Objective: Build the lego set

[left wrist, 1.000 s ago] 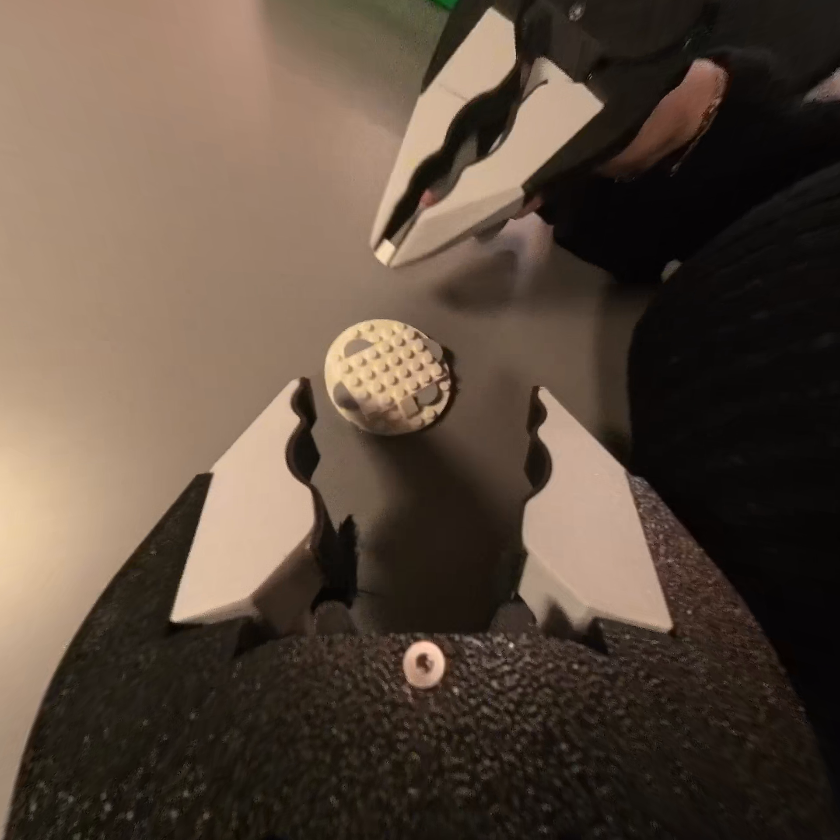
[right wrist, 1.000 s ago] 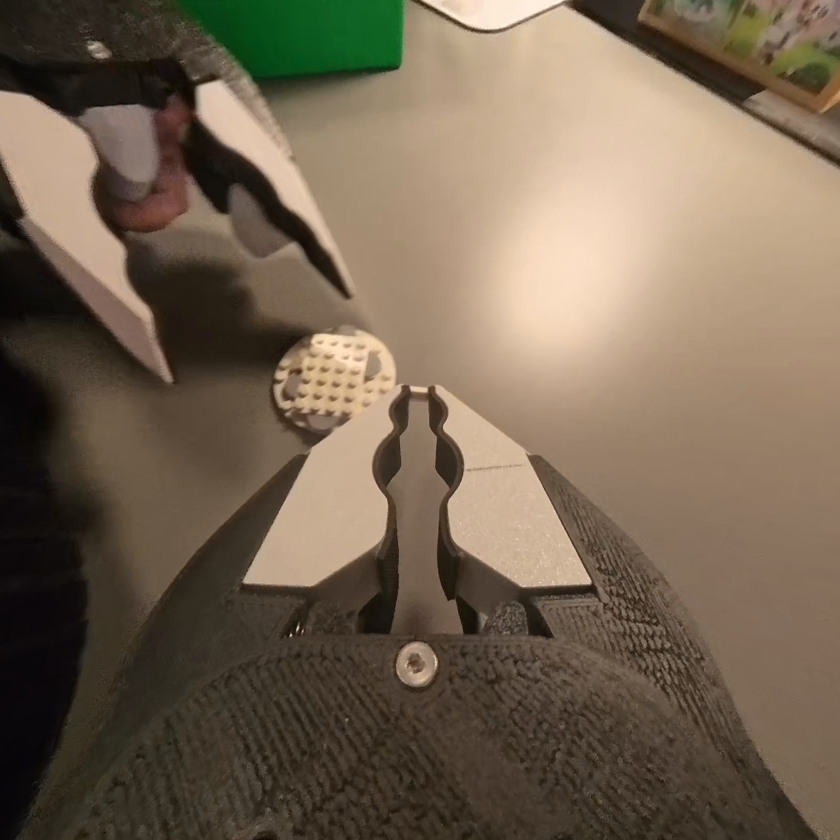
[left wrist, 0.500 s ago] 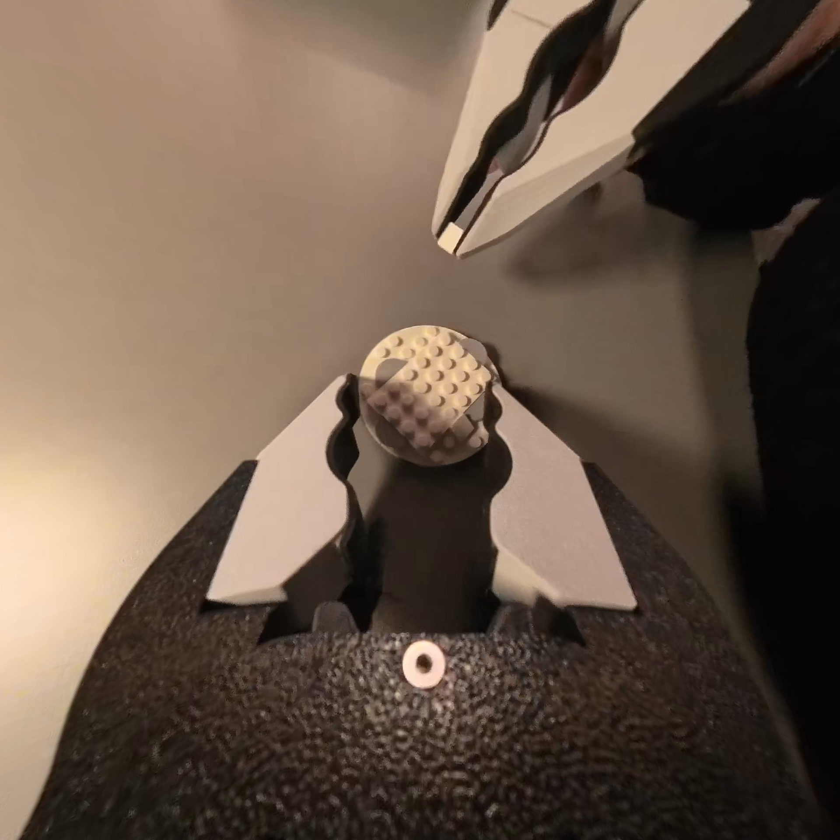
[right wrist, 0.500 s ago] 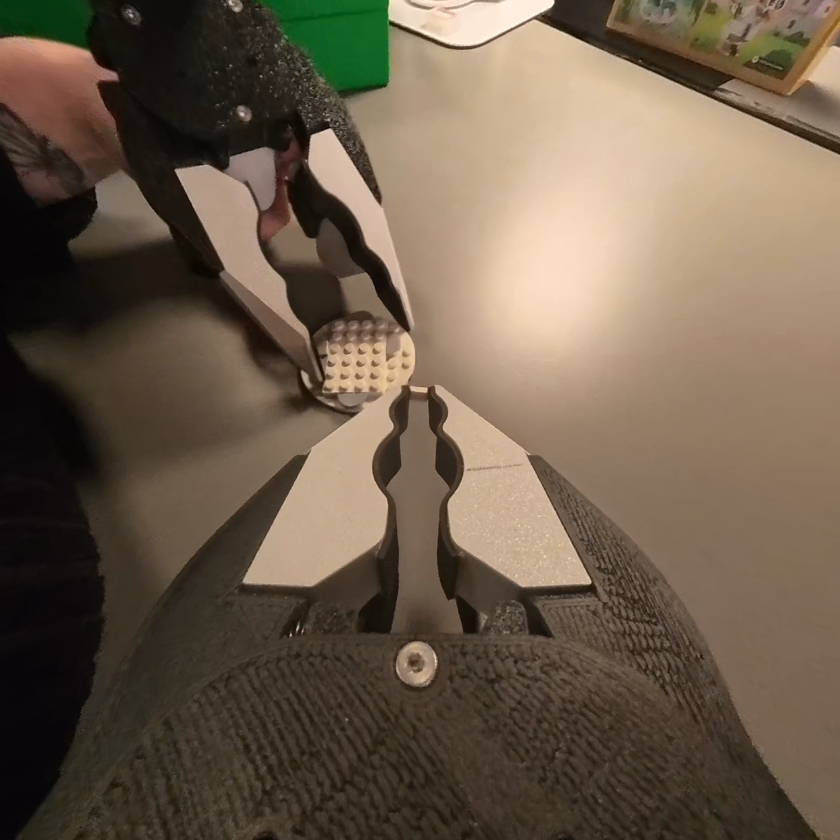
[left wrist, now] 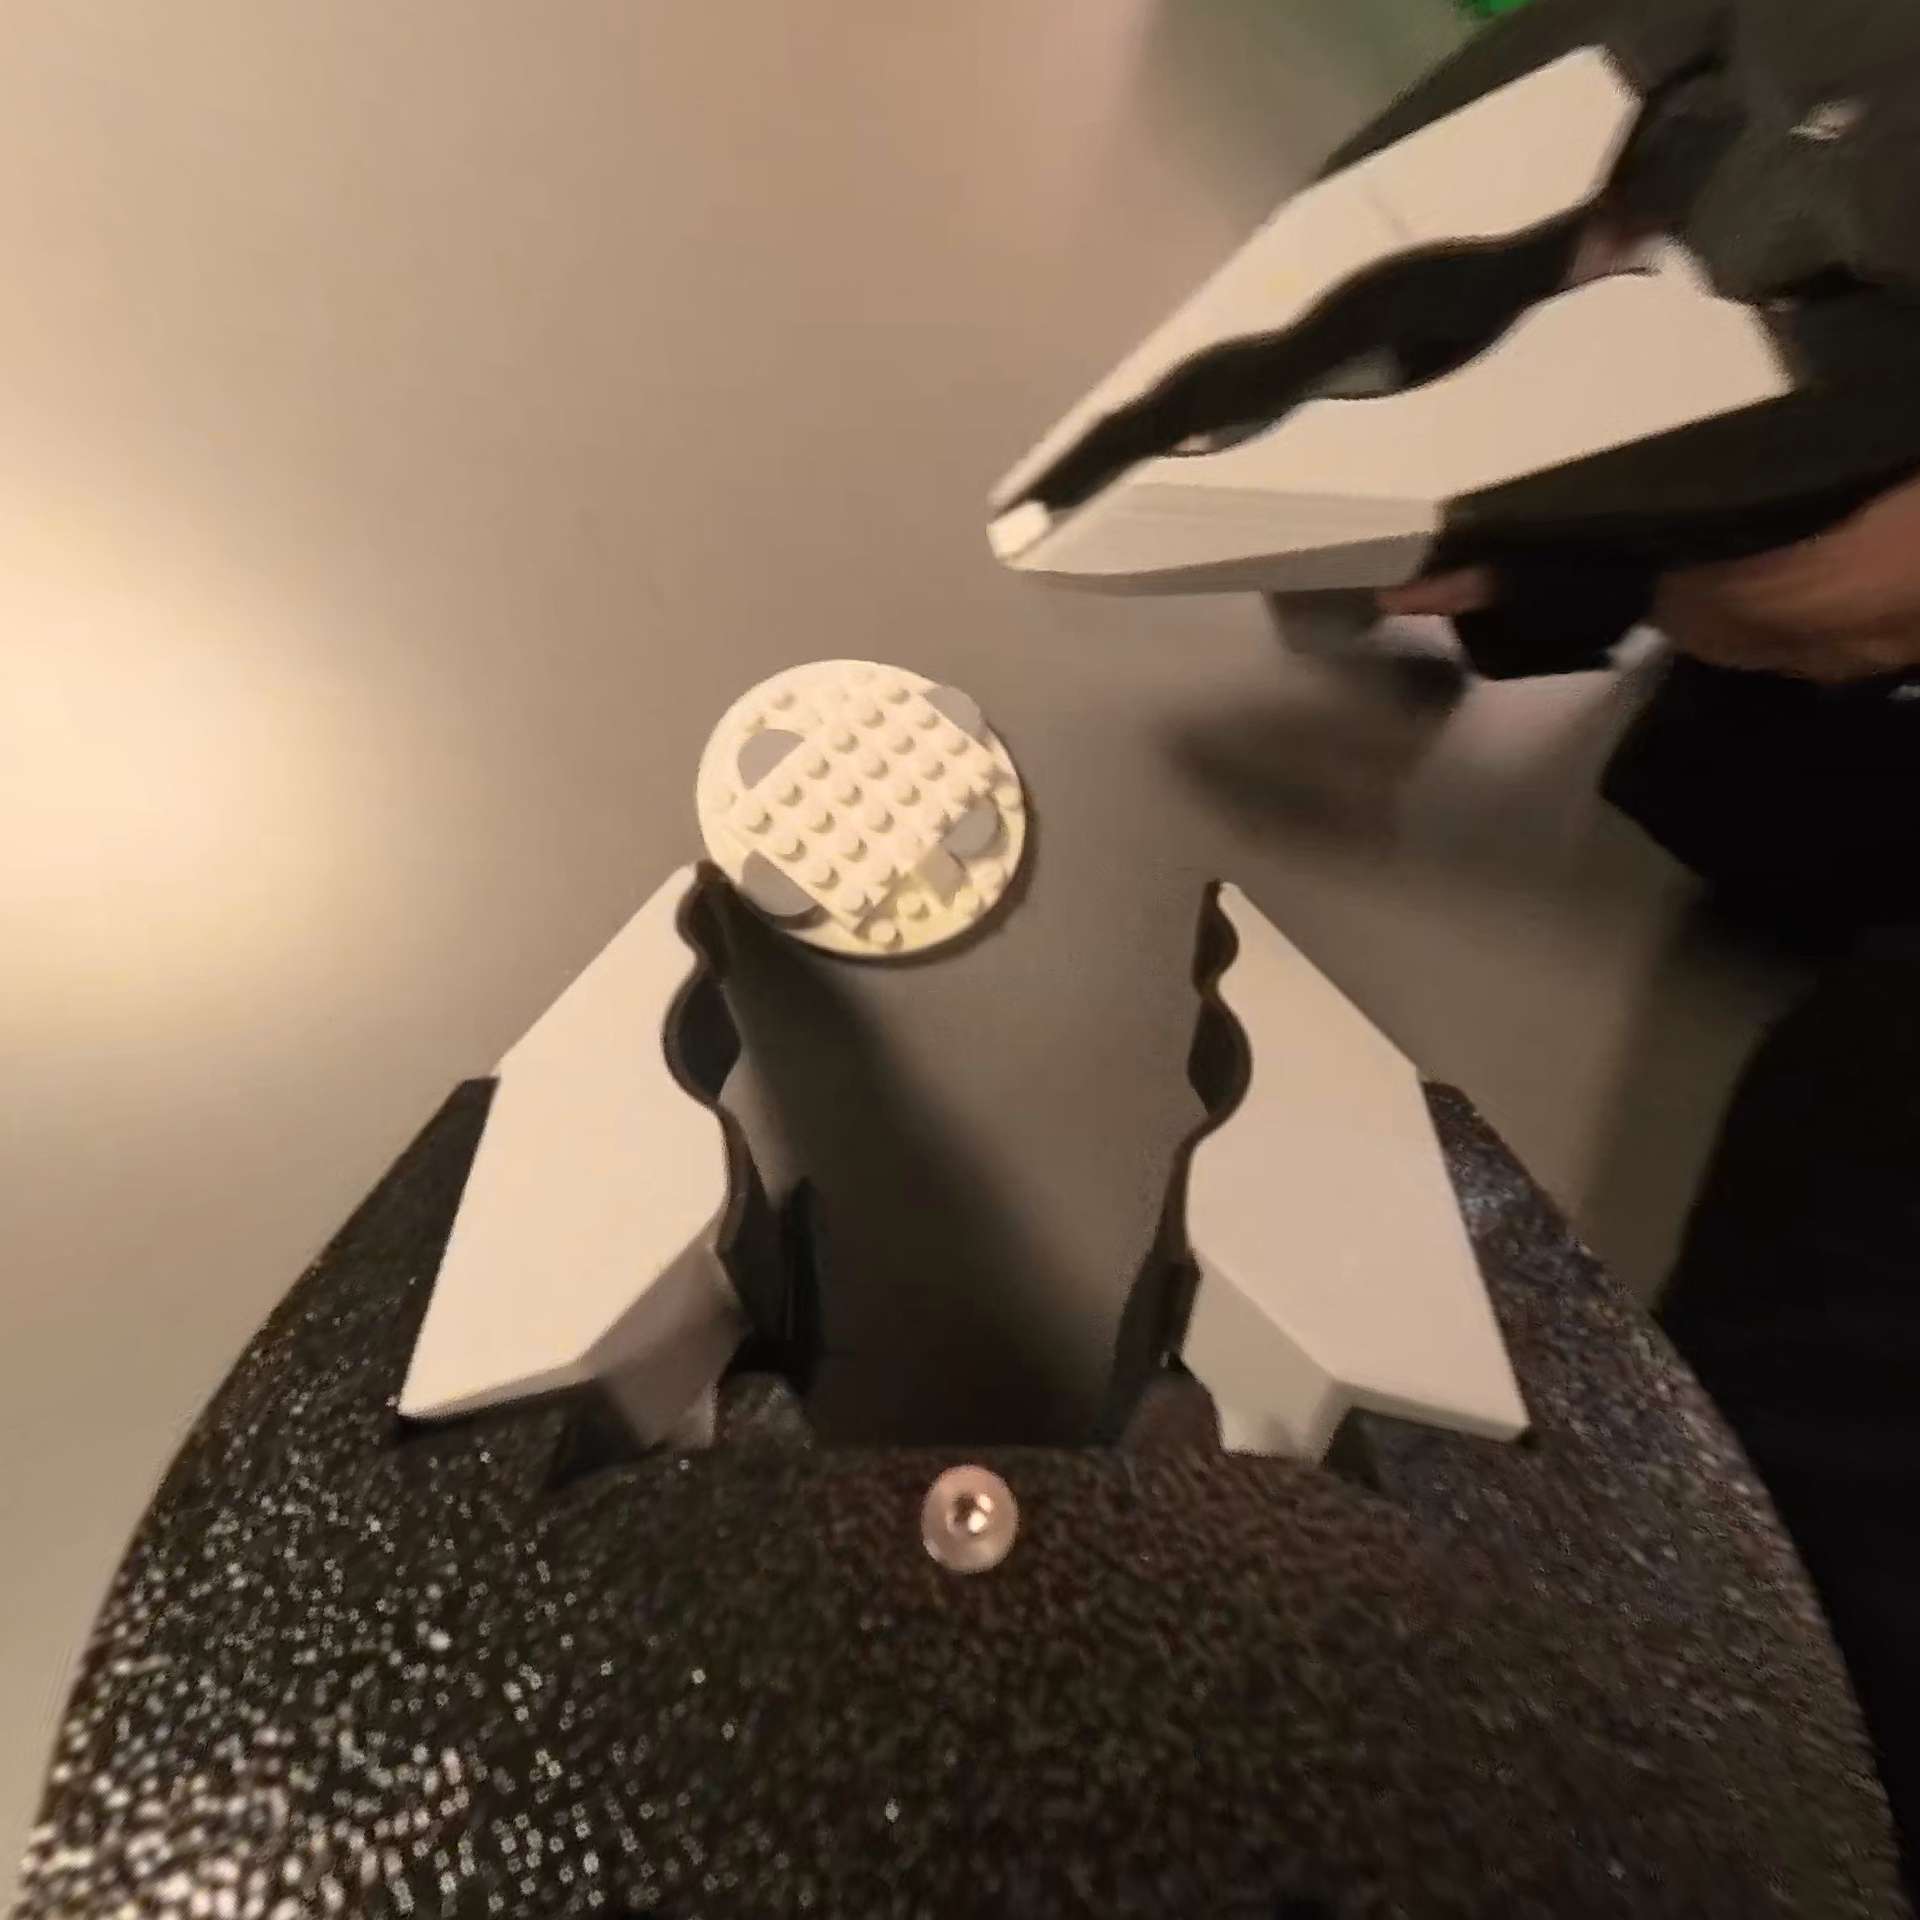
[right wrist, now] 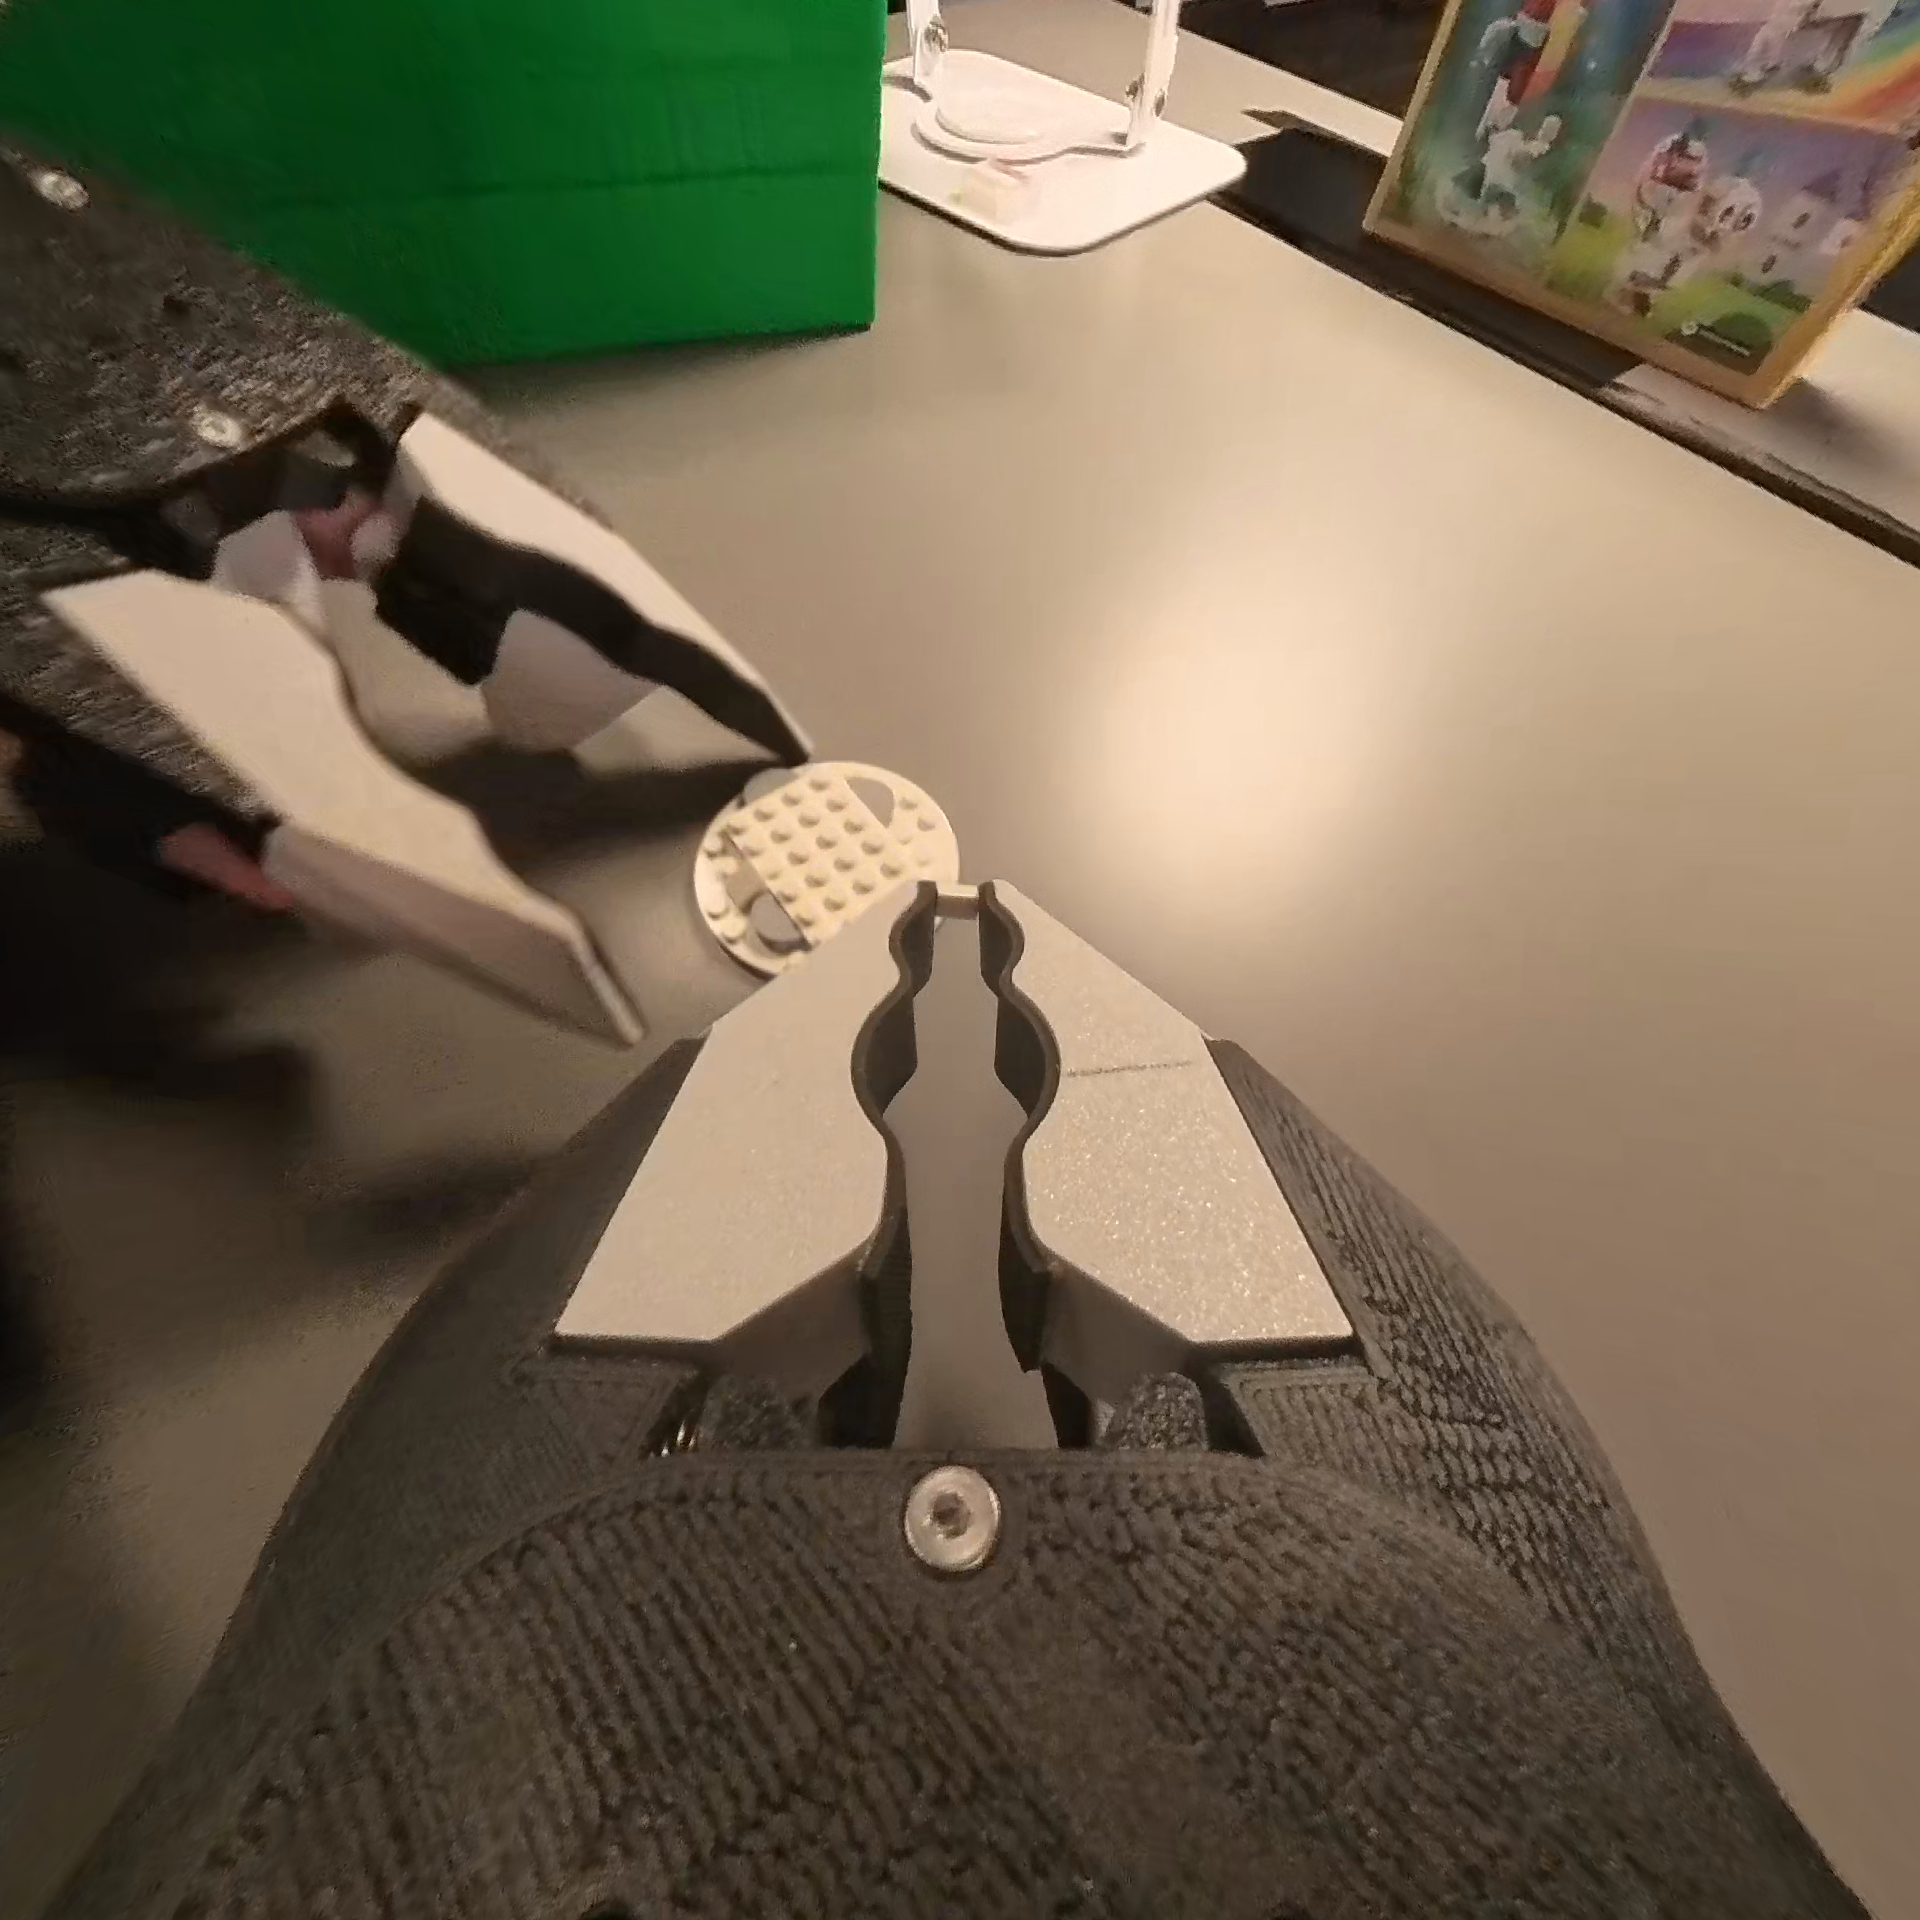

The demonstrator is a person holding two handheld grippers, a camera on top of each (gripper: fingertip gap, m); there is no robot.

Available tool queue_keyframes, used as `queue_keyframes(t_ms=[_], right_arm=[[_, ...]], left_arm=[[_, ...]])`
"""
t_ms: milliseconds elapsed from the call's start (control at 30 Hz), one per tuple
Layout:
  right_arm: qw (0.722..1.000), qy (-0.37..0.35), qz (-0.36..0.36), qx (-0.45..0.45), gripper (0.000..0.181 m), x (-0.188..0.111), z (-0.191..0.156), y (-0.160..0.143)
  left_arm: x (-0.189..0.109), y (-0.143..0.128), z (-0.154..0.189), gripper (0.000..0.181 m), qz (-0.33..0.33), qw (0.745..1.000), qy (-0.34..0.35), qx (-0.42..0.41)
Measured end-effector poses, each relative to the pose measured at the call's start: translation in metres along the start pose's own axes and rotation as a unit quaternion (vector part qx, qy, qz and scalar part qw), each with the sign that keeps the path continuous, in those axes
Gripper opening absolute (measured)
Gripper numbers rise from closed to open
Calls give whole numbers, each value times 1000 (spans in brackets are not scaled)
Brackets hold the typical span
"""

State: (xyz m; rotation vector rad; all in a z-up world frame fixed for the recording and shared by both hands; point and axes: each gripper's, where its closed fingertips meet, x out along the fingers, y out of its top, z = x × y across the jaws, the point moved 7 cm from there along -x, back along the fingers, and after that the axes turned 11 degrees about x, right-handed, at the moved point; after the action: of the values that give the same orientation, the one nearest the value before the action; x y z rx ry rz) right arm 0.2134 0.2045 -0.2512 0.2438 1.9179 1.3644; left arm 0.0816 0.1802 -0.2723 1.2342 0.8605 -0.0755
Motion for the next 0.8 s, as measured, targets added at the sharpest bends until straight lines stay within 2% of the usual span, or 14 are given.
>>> queue_keyframes(t_ms=[33,167,300,333,433,567,667,800], right_arm=[[1000,1,0,6,7,3,-2,0],[1000,-7,-7,28,6,8,-7,-3],[999,-9,-14,45,7,5,-12,-6],[999,-8,-18,46,7,4,-13,-7],[999,-23,-30,34,7,5,-15,-10],[999,-12,-34,15,7,10,-20,-8],[999,-18,-50,7,7,17,-22,-7],[997,-27,-70,13,7,25,-24,-9]], left_arm=[[-2,-1,5,87,5,1000,-15,-2],[-8,-4,18,86,15,997,-69,-1],[-8,-3,41,74,21,981,-195,2],[-9,-2,42,70,28,978,-207,7],[-17,10,20,72,93,985,-140,25],[-32,18,-14,73,172,983,-56,42],[-35,13,-27,70,197,980,-34,23],[-39,12,-31,68,217,975,-43,-1]])
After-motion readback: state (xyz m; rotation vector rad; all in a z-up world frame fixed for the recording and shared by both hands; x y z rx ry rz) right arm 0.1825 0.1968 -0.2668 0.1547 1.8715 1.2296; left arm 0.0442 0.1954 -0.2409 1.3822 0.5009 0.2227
